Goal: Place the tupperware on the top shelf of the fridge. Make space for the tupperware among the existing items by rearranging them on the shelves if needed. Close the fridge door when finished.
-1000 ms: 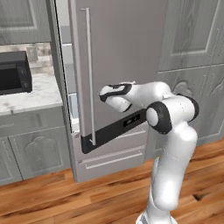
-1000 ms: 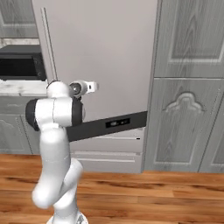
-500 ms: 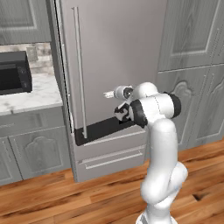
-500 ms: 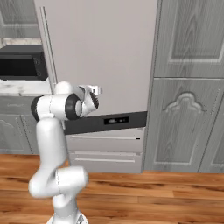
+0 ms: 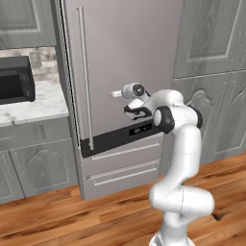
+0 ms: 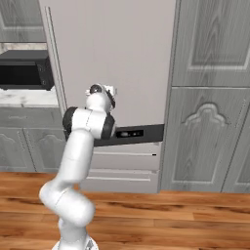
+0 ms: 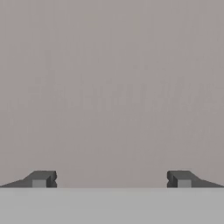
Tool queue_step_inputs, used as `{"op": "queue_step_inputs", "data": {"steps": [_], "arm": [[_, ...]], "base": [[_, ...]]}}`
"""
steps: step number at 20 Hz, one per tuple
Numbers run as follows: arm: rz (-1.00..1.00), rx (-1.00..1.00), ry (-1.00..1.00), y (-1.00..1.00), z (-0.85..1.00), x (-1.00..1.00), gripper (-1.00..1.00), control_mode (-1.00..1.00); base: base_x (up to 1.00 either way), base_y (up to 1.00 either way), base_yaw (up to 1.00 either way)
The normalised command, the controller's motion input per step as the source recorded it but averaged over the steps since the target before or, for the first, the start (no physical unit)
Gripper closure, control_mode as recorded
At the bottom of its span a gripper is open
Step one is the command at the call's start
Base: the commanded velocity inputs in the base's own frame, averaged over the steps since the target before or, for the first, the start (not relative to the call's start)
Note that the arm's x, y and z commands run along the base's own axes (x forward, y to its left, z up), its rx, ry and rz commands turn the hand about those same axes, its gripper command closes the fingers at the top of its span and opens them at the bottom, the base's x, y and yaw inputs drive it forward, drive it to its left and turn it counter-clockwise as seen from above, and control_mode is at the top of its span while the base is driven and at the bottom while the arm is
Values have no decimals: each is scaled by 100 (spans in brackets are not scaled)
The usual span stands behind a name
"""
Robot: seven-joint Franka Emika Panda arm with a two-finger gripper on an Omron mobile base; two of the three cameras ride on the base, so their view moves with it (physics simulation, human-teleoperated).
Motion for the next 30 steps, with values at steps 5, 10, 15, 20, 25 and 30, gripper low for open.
{"op": "queue_step_inputs", "data": {"steps": [5, 10, 15, 20, 25, 30], "arm": [[-5, -8, 0, 92, -52, 87, -100, -100], [-7, -13, 1, 100, -73, 100, -100, -100], [-9, -19, 7, 100, -95, 100, -100, -100], [-14, -23, 22, 95, -100, 26, -100, -100], [-11, -18, 54, 56, -57, -83, -100, -100], [-5, -18, 64, 45, -47, -93, -100, -100]], "base": [[0, 0, 0], [0, 0, 0], [0, 0, 0], [0, 0, 0], [0, 0, 0], [0, 0, 0]]}}
